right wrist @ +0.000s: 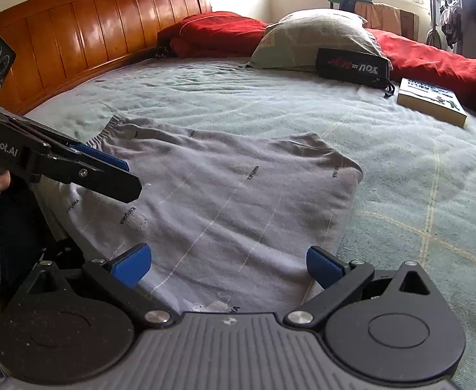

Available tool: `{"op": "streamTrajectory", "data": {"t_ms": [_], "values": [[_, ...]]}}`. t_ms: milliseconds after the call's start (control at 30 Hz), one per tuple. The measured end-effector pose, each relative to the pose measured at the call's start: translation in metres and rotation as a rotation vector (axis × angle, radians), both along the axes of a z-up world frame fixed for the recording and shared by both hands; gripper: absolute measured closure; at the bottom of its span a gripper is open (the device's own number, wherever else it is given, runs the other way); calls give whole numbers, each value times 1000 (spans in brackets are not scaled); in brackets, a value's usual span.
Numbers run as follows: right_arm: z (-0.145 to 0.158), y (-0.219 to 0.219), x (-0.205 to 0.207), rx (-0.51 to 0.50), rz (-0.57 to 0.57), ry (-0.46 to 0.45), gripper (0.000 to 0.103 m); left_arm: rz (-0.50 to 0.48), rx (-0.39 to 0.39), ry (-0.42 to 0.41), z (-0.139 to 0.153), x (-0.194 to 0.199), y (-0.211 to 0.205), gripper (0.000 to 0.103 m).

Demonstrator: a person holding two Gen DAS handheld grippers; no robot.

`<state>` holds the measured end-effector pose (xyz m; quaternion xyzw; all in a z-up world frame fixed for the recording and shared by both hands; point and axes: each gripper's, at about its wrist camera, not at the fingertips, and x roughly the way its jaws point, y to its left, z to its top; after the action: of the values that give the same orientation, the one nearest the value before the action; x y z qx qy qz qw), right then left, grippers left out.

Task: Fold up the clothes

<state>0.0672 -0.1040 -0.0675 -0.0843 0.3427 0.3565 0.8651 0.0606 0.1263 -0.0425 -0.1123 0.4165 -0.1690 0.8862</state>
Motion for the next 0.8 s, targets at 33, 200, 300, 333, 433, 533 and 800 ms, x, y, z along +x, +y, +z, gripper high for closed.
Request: {"op": "streamTrajectory", "data": {"t_ms": [33, 200, 300, 333, 433, 533, 800], "values": [[0, 0, 0, -1, -1, 0, 0, 0, -3, 27, -7, 2, 0, 35], [-4, -2, 3, 1, -2, 19, 0, 36, -37, 38, -12, 9, 5, 35], [-4, -1, 4, 5, -5, 24, 0, 33, -9, -33, 7, 19, 6, 34], [-4, -1, 4, 5, -5, 24, 0, 37, 6, -40, 10, 24, 6, 33], [-4, -1, 4, 4, -5, 24, 0, 55, 25, -23, 3, 48, 10, 33], [-3, -1, 4, 4, -5, 24, 0, 70, 33, 25, -14, 66, 12, 33], [-3, 1, 3, -3, -7, 23, 0, 87, 61, 2, -5, 75, 11, 34]]}}
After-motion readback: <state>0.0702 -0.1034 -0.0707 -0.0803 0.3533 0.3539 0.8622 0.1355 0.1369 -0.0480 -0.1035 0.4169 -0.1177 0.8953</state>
